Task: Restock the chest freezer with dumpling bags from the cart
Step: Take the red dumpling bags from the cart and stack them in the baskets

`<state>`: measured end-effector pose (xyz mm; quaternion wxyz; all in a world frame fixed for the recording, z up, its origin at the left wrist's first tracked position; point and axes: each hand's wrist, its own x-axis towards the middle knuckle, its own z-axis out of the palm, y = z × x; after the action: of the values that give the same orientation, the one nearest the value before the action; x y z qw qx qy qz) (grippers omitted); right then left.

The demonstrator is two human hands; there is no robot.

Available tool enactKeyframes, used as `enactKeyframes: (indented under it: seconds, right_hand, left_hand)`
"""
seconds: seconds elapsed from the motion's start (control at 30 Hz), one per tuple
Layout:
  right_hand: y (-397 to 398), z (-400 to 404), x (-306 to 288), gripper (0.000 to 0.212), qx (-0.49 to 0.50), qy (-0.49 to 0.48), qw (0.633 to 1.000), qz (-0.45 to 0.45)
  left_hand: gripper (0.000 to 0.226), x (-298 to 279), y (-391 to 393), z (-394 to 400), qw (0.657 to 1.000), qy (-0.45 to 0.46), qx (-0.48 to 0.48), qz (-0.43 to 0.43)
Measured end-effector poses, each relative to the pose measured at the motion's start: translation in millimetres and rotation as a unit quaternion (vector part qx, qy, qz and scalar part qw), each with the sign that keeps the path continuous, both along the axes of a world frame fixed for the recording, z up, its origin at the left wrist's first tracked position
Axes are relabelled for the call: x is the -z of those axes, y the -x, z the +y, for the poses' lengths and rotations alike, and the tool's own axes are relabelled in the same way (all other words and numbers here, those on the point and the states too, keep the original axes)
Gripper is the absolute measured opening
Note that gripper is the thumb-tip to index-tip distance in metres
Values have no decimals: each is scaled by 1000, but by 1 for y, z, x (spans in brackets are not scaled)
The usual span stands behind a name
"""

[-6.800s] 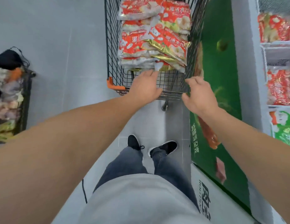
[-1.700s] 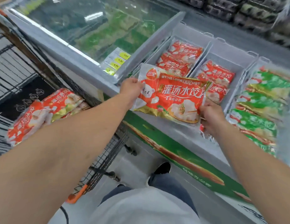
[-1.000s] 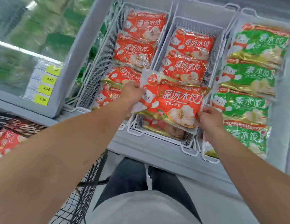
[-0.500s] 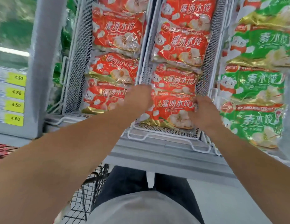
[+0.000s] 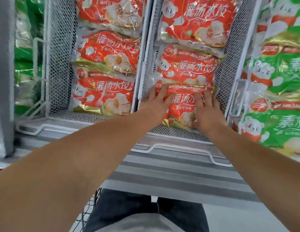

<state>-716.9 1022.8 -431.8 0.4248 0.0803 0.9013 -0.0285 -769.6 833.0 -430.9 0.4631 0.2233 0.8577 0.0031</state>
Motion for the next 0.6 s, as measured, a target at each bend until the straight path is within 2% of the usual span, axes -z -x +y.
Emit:
enactKeyframes:
  seconds: [0.17, 0.23, 0.4, 0.5, 0.6]
  right_hand:
    - [8, 3, -13, 111, -15, 18, 1000, 10]
    - [15, 3, -24, 104, -10, 37, 999, 17]
    - [29, 0, -64, 79, -38, 74, 994, 74]
    - [27, -5, -88, 77, -65, 106, 984, 129]
    - [23, -12, -107, 78, -94, 131, 977, 141]
  left_hand:
    - [106, -3, 10, -1, 999, -32, -10, -27]
    - [94, -11, 17, -1, 998, -63, -26, -12]
    - [51, -52, 19, -3, 980, -115, -148, 64]
    - [48, -81, 5, -9, 960, -125, -222, 115]
    - [54, -113, -16, -19, 932, -131, -296, 166]
